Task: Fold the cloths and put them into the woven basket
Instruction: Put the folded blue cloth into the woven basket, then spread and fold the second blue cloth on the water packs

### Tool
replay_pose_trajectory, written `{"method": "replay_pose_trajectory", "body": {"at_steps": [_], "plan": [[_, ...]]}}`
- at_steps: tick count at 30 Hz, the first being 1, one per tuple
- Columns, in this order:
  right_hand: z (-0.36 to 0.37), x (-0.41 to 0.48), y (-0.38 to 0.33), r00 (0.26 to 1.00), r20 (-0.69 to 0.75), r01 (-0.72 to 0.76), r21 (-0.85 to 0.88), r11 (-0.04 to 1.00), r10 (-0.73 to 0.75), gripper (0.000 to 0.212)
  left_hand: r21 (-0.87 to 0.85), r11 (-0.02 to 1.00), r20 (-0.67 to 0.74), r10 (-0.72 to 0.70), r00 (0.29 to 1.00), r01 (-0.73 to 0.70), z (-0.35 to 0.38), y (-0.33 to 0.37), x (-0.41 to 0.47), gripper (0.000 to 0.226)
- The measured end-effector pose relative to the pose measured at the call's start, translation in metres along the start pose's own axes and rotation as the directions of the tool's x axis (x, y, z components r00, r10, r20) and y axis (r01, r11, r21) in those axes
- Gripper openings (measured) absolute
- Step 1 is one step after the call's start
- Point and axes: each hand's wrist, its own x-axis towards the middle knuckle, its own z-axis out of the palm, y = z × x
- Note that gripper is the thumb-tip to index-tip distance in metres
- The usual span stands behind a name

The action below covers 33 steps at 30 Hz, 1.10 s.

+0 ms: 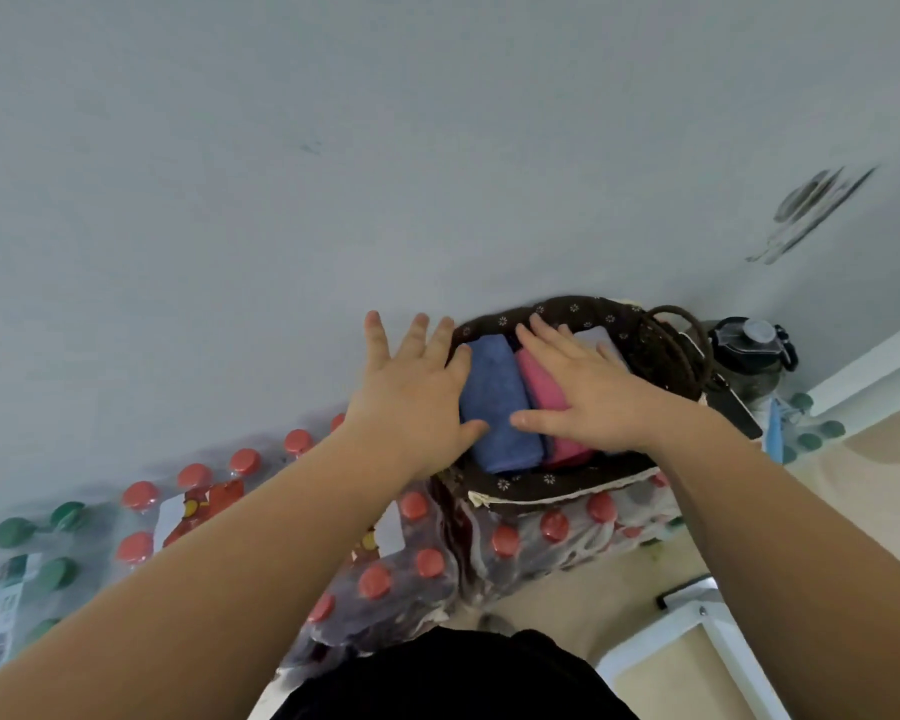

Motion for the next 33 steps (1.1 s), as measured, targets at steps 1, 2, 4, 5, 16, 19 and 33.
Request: {"method": "replay_pose_trajectory", "body": {"at_steps": [1, 2, 4, 5, 16, 19, 33], "plan": [[0.001, -0.005, -0.004, 0.997, -0.063, -0.039, 0.017, 0.999, 0.040, 0.099, -0.045, 0.999, -0.037, -0.003, 0.999, 0.001, 0.002, -0.005, -0.006, 0.086], [0.003, -0.011, -0.009, 0.988, -0.134, -0.074, 0.041, 0.996, 0.079, 0.095, -0.082, 0.997, -0.069, 0.004, 0.998, -0.010, 0.004, -0.009, -0.013, 0.084], [0.011, -0.025, -0.023, 0.948, -0.284, -0.123, 0.099, 0.987, 0.146, 0.089, -0.142, 0.988, -0.125, 0.040, 0.991, -0.058, 0.007, -0.015, -0.029, 0.079], [0.016, -0.034, -0.033, 0.921, -0.353, -0.131, 0.124, 0.984, 0.167, 0.085, -0.175, 0.980, -0.153, 0.067, 0.986, -0.094, 0.008, -0.018, -0.037, 0.077], [0.109, -0.175, -0.098, 0.726, -0.520, -0.446, 0.143, 0.884, 0.451, 0.072, -0.303, 0.771, -0.448, 0.404, 0.797, -0.561, 0.036, 0.021, -0.094, 0.064], [0.133, -0.228, -0.102, 0.663, -0.445, -0.585, 0.194, 0.787, 0.603, 0.073, -0.338, 0.678, -0.510, 0.451, 0.733, -0.652, 0.038, 0.055, -0.110, 0.056], [0.266, -0.394, -0.089, 0.442, -0.155, -0.853, 0.231, 0.467, 0.883, 0.075, -0.478, 0.496, -0.049, 0.809, 0.586, -0.725, 0.098, 0.222, -0.190, 0.062]]}}
